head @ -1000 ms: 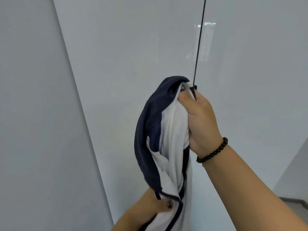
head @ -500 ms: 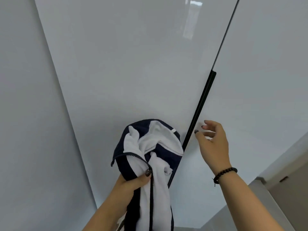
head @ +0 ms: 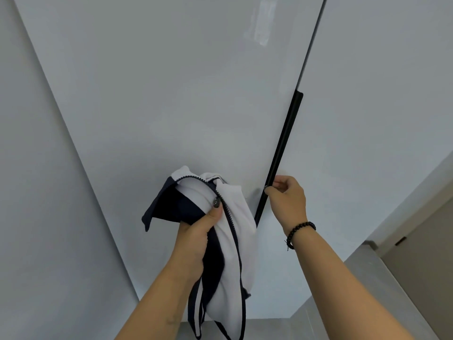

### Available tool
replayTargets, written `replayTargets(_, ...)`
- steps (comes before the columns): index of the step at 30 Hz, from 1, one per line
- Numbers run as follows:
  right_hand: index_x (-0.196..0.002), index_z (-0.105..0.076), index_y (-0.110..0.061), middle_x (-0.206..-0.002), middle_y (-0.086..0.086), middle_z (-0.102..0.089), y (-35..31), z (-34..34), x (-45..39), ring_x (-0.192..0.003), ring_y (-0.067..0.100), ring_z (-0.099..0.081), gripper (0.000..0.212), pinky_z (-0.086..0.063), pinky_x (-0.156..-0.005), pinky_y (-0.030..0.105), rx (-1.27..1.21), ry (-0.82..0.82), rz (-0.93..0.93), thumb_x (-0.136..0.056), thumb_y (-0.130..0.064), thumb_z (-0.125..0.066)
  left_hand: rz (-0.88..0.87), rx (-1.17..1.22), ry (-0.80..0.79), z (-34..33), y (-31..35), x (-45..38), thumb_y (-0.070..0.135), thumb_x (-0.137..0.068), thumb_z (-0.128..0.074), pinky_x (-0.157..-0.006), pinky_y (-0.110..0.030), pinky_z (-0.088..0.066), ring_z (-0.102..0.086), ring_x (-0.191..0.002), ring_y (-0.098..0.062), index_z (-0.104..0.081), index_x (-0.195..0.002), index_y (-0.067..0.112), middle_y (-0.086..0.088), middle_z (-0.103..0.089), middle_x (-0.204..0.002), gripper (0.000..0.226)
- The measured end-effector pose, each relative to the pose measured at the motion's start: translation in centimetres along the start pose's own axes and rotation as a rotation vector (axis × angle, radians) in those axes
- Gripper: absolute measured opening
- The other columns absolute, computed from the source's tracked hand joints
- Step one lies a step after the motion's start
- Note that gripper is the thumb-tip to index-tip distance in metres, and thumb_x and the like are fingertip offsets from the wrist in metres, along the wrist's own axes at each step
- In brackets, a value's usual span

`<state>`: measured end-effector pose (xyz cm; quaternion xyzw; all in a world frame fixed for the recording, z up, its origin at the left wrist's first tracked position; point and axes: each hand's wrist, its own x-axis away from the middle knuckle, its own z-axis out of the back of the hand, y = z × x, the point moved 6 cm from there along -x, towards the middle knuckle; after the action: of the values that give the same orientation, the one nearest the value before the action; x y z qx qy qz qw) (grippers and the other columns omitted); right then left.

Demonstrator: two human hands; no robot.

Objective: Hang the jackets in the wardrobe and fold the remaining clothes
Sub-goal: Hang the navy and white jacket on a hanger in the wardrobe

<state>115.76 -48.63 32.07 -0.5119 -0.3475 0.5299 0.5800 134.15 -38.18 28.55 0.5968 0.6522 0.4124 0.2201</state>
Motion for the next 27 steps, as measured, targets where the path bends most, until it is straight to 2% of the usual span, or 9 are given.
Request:
replayTargets(3,-0.105,-0.053,-0.02,-0.094,-0.013,-0.055,-0.1,0.3,0.7,-0.082,-0.004,-0.053,0.025,-0.037,-0.062,0.007,0.023,0.001,0.009,-0.084,-0.008,-0.061,0.044,-0.021,0.0,-0.3,-0.6,1.2,0.036,-0.06,-0.088,-0.094,-0.044,-0.051,-0.068,-0.107,-0.021,-0.062,-0.125,0.021,-0.001,-0.071,-0.115,0.072)
replayTargets(9,-0.097,-0.05,-0.02,-0.092,-0.009,-0.054,0.3,2.5,3.3,-0.078,0.0,-0.053,0.022,-0.039,-0.056,0.0,0.065,-0.016,0.054,-0.084,-0.005,-0.059,0.029,-0.089,0.013,-2.2,-1.3,3.8,0.039,-0.056,-0.08,-0.074,-0.032,-0.056,-0.072,-0.093,-0.015,-0.066,-0.116,0.023,0.002,-0.075,-0.104,0.064)
replayTargets(13,-0.086,-0.049,-0.024,-0.088,-0.005,-0.057,0.8,5.4,5.9,-0.074,0.002,-0.054,0.022,-0.04,-0.058,0.0,0.064,-0.058,0.091,-0.085,-0.006,-0.06,0.015,-0.143,0.052,-3.8,-2.2,5.5,0.038,-0.055,-0.08,-0.072,-0.034,-0.055,-0.073,-0.089,-0.014,-0.065,-0.115,0.024,0.004,-0.075,-0.1,0.064)
replayTargets(17,-0.083,-0.051,-0.024,-0.088,-0.005,-0.059,1.4,8.7,8.7,-0.073,0.0,-0.054,0.018,-0.041,-0.062,0.002,0.054,-0.1,0.134,-0.087,-0.009,-0.061,-0.026,-0.163,0.087,-5.9,-3.6,7.7,0.038,-0.058,-0.08,-0.067,-0.03,-0.055,-0.073,-0.087,-0.013,-0.066,-0.115,0.024,0.005,-0.076,-0.099,0.06)
replayTargets(22,-0.083,-0.053,-0.022,-0.088,-0.004,-0.06,2.1,13.2,11.7,-0.075,0.001,-0.055,0.012,-0.043,-0.065,0.006,0.012,-0.17,0.155,-0.09,-0.019,-0.063,-0.041,-0.126,0.258,-8.4,-6.5,10.6,0.03,-0.075,-0.08,-0.078,-0.037,-0.055,-0.07,-0.094,-0.022,-0.066,-0.113,0.019,0.0,-0.075,-0.099,0.042)
replayTargets(25,-0.083,-0.052,-0.023,-0.088,-0.005,-0.059,2.7,16.1,13.3,-0.076,0.0,-0.054,0.013,-0.044,-0.068,0.009,0.009,-0.197,0.174,-0.09,-0.021,-0.063,-0.063,-0.121,0.379,-9.8,-8.3,12.5,0.03,-0.076,-0.08,-0.076,-0.036,-0.053,-0.066,-0.095,-0.023,-0.062,-0.117,0.011,-0.003,-0.07,-0.105,0.048)
replayTargets(27,-0.083,-0.052,-0.022,-0.088,-0.005,-0.059,3.1,17.3,14.1,-0.075,-0.003,-0.054,0.013,-0.045,-0.069,0.01,0.009,-0.209,0.184,-0.09,-0.021,-0.062,-0.059,-0.162,0.412,-10.1,-9.3,13.4,0.032,-0.076,-0.08,-0.087,-0.042,-0.053,-0.064,-0.099,-0.026,-0.059,-0.122,0.008,-0.006,-0.067,-0.112,0.056)
